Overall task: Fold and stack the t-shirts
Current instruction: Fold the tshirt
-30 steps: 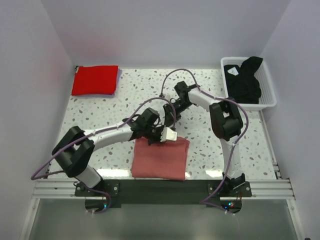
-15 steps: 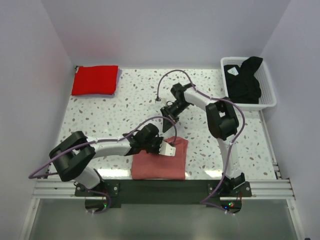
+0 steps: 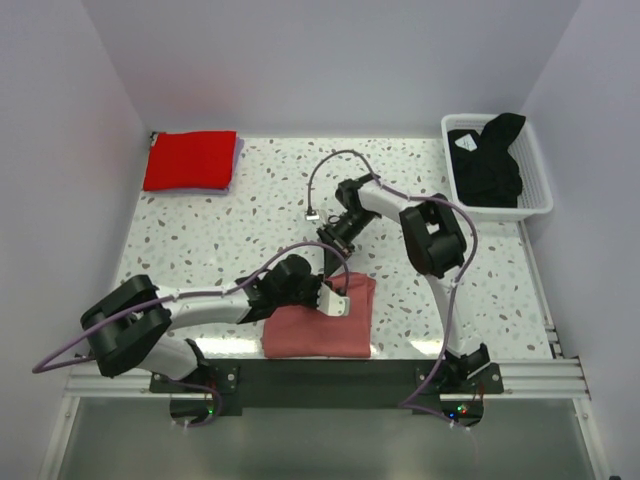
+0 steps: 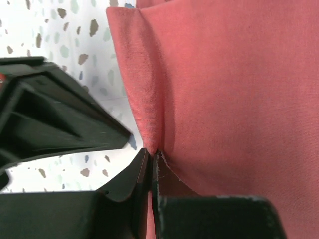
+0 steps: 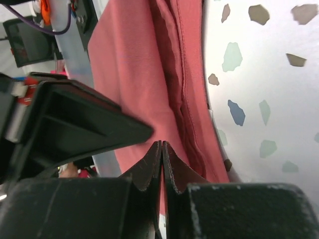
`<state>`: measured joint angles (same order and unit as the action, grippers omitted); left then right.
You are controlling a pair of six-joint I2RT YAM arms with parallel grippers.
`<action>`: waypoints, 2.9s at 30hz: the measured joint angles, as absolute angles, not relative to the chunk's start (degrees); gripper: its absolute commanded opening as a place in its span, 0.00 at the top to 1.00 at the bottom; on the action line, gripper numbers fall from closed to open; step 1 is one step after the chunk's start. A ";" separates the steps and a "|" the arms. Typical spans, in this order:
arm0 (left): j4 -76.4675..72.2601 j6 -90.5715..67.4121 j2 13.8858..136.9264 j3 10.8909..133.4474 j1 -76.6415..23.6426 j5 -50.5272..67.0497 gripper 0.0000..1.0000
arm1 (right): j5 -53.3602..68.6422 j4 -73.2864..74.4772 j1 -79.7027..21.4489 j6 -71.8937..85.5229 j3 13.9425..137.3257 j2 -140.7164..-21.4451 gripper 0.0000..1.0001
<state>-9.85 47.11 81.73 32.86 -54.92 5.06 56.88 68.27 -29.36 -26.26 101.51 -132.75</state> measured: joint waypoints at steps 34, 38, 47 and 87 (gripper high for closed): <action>-14.92 53.47 78.72 33.08 -56.77 3.14 1.00 | 56.93 71.40 -31.00 -29.95 101.45 -140.97 0.96; -16.40 53.84 78.72 33.08 -56.77 2.98 1.00 | 56.88 71.79 -31.00 -30.48 101.45 -141.01 0.96; -20.47 54.70 80.62 33.08 -56.64 2.22 1.00 | 56.23 73.21 -30.98 -31.38 102.61 -141.40 0.94; 43.05 38.70 100.92 73.10 -18.13 39.27 0.33 | 27.99 76.23 -18.22 -39.66 109.32 -123.09 0.47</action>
